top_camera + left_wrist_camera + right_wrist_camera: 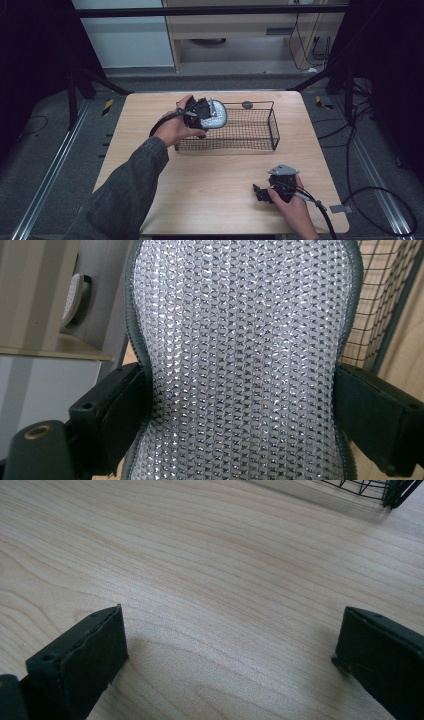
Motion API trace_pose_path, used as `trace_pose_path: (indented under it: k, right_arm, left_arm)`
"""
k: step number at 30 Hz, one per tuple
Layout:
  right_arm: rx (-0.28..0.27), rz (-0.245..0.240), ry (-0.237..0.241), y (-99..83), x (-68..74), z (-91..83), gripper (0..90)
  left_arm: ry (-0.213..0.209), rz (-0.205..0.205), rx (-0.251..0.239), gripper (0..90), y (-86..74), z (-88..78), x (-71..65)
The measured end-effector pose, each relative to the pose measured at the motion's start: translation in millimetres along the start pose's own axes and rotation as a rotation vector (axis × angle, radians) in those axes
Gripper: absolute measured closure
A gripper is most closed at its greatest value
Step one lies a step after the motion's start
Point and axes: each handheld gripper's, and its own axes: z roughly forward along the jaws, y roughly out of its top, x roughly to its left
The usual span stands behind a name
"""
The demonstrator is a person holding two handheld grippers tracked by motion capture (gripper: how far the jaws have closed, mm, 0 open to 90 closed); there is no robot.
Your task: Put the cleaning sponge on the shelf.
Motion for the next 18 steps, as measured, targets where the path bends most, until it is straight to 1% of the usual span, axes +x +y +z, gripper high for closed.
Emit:
trace_pose_path:
  k: [2,4,8,11,12,14,15,16,17,18]
  right_arm:
    - [0.000,0.000,0.000,0.0,0.0,0.0,0.3]
    - [0.000,0.000,-0.001,-0.1,0.1,-0.2,0.4]
    - [0.001,0.004,-0.002,-0.3,0.3,-0.4,0.4]
    - [-0.001,0.013,-0.001,-0.4,1.0,-0.6,0.4]
    - [0.002,0.003,-0.003,-0.6,0.4,-0.6,0.4]
    - [0.001,0.018,0.003,-0.3,1.1,-0.9,0.4]
    - [0.003,0.012,0.002,-0.4,0.8,-1.0,0.4]
    - [0.000,0.016,0.001,-0.4,1.0,-0.8,0.4]
    - [0.001,-0.001,-0.003,-0.6,0.1,-0.6,0.4]
    - [0.002,0.019,0.004,-0.2,1.2,-1.1,0.4]
  left_arm:
    - [-0.004,-0.005,-0.005,9.9,0.7,2.6,1.1]
    - [-0.010,0.000,-0.008,9.8,1.6,4.6,1.1]
    - [-0.010,0.001,0.003,9.8,1.2,8.3,1.2]
    - [-0.010,-0.002,-0.001,9.7,1.0,9.1,2.2]
    - [-0.014,-0.001,-0.001,9.7,0.9,9.6,2.2]
    - [-0.020,0.006,0.004,9.7,0.5,11.4,1.7]
    - [-0.021,0.011,0.004,9.6,0.2,12.3,1.6]
    - [-0.024,0.013,0.005,9.6,-0.3,13.2,1.4]
    - [-0.025,0.012,0.004,9.6,-1.1,14.6,1.5]
    - [-0.027,0.010,0.007,9.5,-1.5,15.2,1.7]
